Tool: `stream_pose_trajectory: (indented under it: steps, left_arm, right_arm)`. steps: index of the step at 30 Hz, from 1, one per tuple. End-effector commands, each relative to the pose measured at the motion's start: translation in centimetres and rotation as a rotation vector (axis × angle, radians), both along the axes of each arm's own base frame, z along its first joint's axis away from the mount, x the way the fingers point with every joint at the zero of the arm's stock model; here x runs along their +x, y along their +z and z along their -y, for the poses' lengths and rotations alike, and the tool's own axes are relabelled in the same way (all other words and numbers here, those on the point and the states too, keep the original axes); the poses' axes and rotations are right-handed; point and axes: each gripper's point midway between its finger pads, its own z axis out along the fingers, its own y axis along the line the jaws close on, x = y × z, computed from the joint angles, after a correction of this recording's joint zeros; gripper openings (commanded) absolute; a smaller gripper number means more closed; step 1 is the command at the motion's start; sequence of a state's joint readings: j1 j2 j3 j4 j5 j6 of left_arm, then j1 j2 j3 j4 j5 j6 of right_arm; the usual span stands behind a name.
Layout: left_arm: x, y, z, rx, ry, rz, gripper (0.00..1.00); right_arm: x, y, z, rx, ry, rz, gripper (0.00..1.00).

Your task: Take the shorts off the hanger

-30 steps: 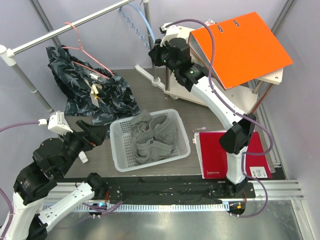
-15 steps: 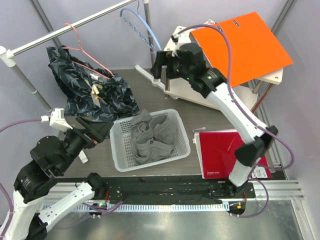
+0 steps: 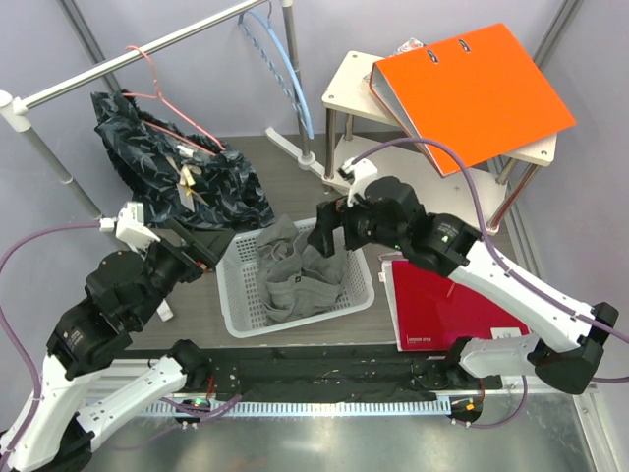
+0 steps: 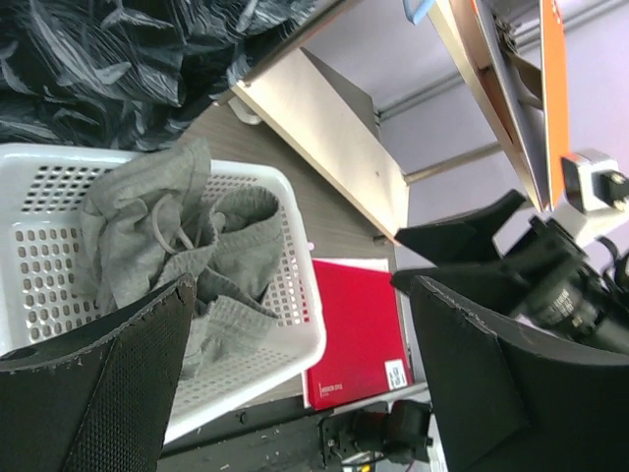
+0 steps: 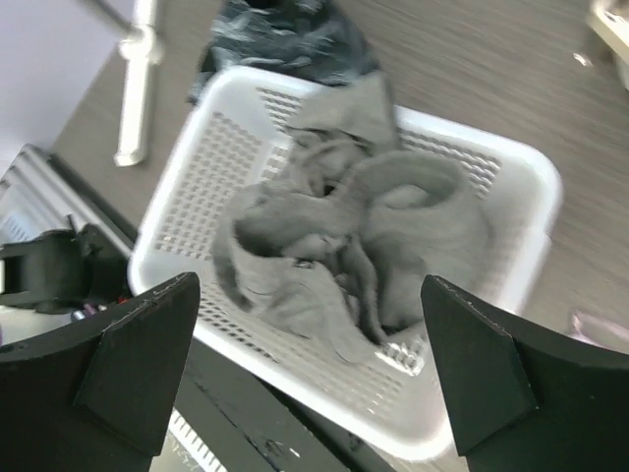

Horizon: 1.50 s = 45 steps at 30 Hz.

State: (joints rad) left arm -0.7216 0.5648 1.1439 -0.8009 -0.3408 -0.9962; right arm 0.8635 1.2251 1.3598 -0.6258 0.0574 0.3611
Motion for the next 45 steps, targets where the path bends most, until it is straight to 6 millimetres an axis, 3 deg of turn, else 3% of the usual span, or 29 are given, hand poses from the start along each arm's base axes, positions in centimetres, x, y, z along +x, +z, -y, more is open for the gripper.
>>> stream_pose_trajectory:
  steps: [1,6,8,9,11,12,13,14,15,16,17,20,21,22,24,25,26,28,29,30,31,32,33,34,38,40,42,43,45]
  left_arm:
    - [1.1,1.9,-0.6,-0.019,0.067,0.048,0.88]
    - [1.4,0.0,-1.4,0.089,0.1,-0.016,0.86]
    - [1.2,-0.5,-2.0,0.111,0.116,-0.027,0.86]
    - [0.9,-0.8,-2.5,0.126,0.127,-0.034,0.86]
    - [0.4,-0.7,-3.6,0.125,0.152,-0.018,0.86]
    - [0.4,-0.6,-4.3,0.132,0.18,-0.006,0.86]
    - [0.3,-0.4,-4.8,0.131,0.195,0.003,0.86]
    - [0.0,0.0,-5.5,0.117,0.215,0.026,0.86]
    - [0.2,0.0,-5.7,0.117,0.228,0.042,0.86]
    - [0.5,1.2,-5.6,0.114,0.223,0.101,0.86]
    - [0.7,1.8,-5.5,0.11,0.221,0.129,0.86]
    - [1.7,4.4,-5.3,0.146,0.236,0.186,0.86]
    - [3.2,4.3,-4.2,0.203,0.234,0.161,0.83]
    - [3.4,6.6,-4.3,0.197,0.243,0.192,0.82]
    - [4.7,7.7,-3.4,0.292,0.23,0.191,0.82]
    - [6.6,7.0,-2.5,0.36,0.247,0.146,0.84]
    - [6.8,9.3,-2.7,0.36,0.26,0.173,0.85]
    - [9.1,9.6,-2.2,0.421,0.274,0.161,0.87]
    - [9.3,11.3,-2.2,0.426,0.255,0.201,0.88]
    - [10.0,11.6,-2.2,0.441,0.252,0.195,0.88]
    - [10.9,12.0,-4.0,0.451,0.305,0.177,0.88]
    - [11.8,12.7,-3.5,0.438,0.264,0.175,0.86]
    - [12.5,12.8,-4.1,0.425,0.267,0.159,0.85]
    - [13.5,12.4,-6.6,0.422,0.328,0.123,0.84]
    - [16.2,12.7,-7.2,0.288,0.283,0.158,0.74]
    - [17.2,11.6,-6.8,0.206,0.251,0.155,0.7]
    - [18.1,12.4,-7.0,0.163,0.259,0.2,0.66]
    - [18.7,11.4,-7.3,0.132,0.261,0.184,0.65]
    - [19.2,12.4,-6.9,0.084,0.244,0.253,0.65]
  right_arm:
    - [0.9,6.8,-3.8,0.157,0.067,0.185,1.0]
    - [2.3,10.9,-8.8,0.216,0.162,0.315,0.99]
    - [3.2,10.5,-11.0,0.198,0.19,0.343,0.98]
    - [3.4,12.3,-11.9,0.211,0.198,0.394,0.98]
    - [5.0,11.0,-14.1,0.163,0.198,0.401,0.95]
    - [5.5,13.2,-14.4,0.183,0.187,0.438,0.95]
    - [6.0,13.4,-15.1,0.169,0.193,0.462,0.92]
    - [7.1,11.6,-16.7,0.135,0.203,0.448,0.92]
    - [7.5,13.1,-17.1,0.148,0.2,0.478,0.91]
    - [8.0,12.7,-17.8,0.129,0.207,0.493,0.91]
    - [8.9,11.0,-18.8,0.092,0.209,0.482,0.91]
    - [10.1,10.7,-19.0,0.073,0.161,0.483,0.9]
    - [10.2,9.9,-19.1,0.069,0.16,0.467,0.9]
    - [10.0,9.5,-19.2,0.078,0.164,0.451,0.9]
    - [9.1,8.9,-19.4,0.112,0.183,0.413,0.91]
    - [8.5,8.8,-19.5,0.126,0.213,0.4,0.91]
    - [8.3,8.6,-19.5,0.135,0.217,0.393,0.92]
    - [7.8,7.6,-18.7,0.127,0.207,0.364,0.92]
    - [7.9,7.4,-18.3,0.123,0.19,0.362,0.92]
    - [7.8,6.3,-17.9,0.1,0.188,0.352,0.92]
    - [7.6,6.8,-17.5,0.099,0.188,0.366,0.93]
    - [7.6,6.5,-17.1,0.082,0.179,0.366,0.93]
    - [7.6,6.4,-16.8,0.068,0.18,0.367,0.93]
    - [7.4,6.7,-16.4,0.067,0.179,0.37,0.93]
    - [6.1,6.8,-15.6,0.086,0.199,0.35,0.94]
    - [5.5,7.1,-15.3,0.108,0.214,0.346,0.93]
    - [5.0,7.1,-14.7,0.123,0.212,0.342,0.93]
    - [4.7,7.1,-14.5,0.128,0.212,0.338,0.93]
    - [4.2,7.1,-13.7,0.133,0.21,0.337,0.93]
